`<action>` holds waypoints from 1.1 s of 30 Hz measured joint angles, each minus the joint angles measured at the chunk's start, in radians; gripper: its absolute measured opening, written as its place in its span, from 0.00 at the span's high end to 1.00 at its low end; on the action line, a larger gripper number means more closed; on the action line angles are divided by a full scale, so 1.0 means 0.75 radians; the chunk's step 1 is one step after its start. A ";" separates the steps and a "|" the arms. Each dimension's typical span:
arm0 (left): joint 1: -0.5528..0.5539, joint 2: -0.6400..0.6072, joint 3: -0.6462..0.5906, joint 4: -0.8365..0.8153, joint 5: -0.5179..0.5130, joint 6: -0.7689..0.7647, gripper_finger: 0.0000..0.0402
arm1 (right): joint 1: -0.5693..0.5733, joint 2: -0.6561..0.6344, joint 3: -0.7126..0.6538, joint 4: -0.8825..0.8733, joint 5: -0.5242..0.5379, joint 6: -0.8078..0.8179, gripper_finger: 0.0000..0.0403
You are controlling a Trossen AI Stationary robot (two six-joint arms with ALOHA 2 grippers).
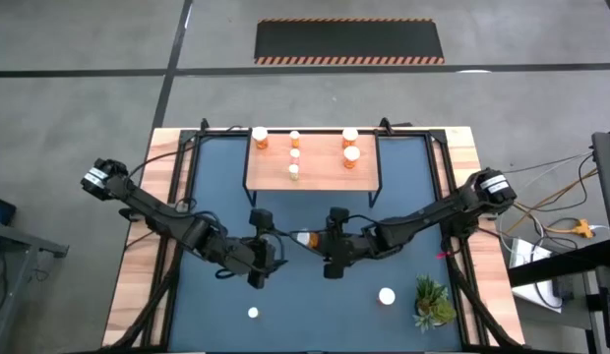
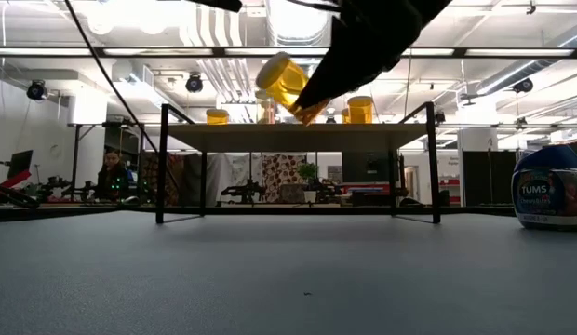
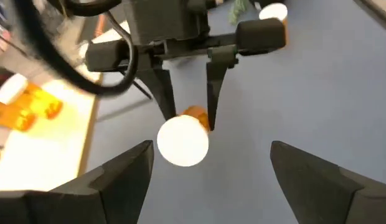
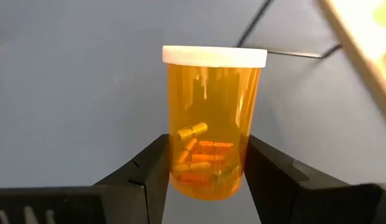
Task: Pick and place medicine bottles onto shelf by color
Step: Align the large orange pill bottle with the other large orange pill bottles on the shelf
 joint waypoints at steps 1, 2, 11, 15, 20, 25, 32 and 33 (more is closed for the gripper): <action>-0.002 -0.016 -0.021 0.033 -0.001 0.012 0.24 | 0.001 -0.021 -0.015 0.000 0.023 0.013 0.58; -0.003 -0.030 -0.039 0.065 -0.003 0.033 0.24 | 0.000 -0.041 -0.028 0.010 0.047 0.029 0.58; -0.003 -0.144 -0.175 0.248 -0.017 0.119 0.24 | 0.001 -0.181 -0.177 0.217 0.569 0.212 0.58; -0.004 -0.187 -0.257 0.308 -0.050 0.137 0.24 | 0.000 -0.187 -0.226 0.250 0.906 0.372 0.58; -0.005 -0.246 -0.331 0.332 -0.100 0.126 0.24 | -0.034 -0.187 -0.261 0.251 1.071 0.554 0.58; -0.005 -0.318 -0.362 0.341 -0.116 0.063 0.24 | -0.118 -0.187 -0.299 0.251 1.034 0.653 0.58; -0.004 -0.388 -0.427 0.339 -0.116 0.029 0.24 | -0.183 -0.186 -0.334 0.251 0.991 0.728 0.58; -0.004 -0.394 -0.433 0.337 -0.115 0.029 0.24 | -0.190 -0.186 -0.337 0.250 0.990 0.734 0.58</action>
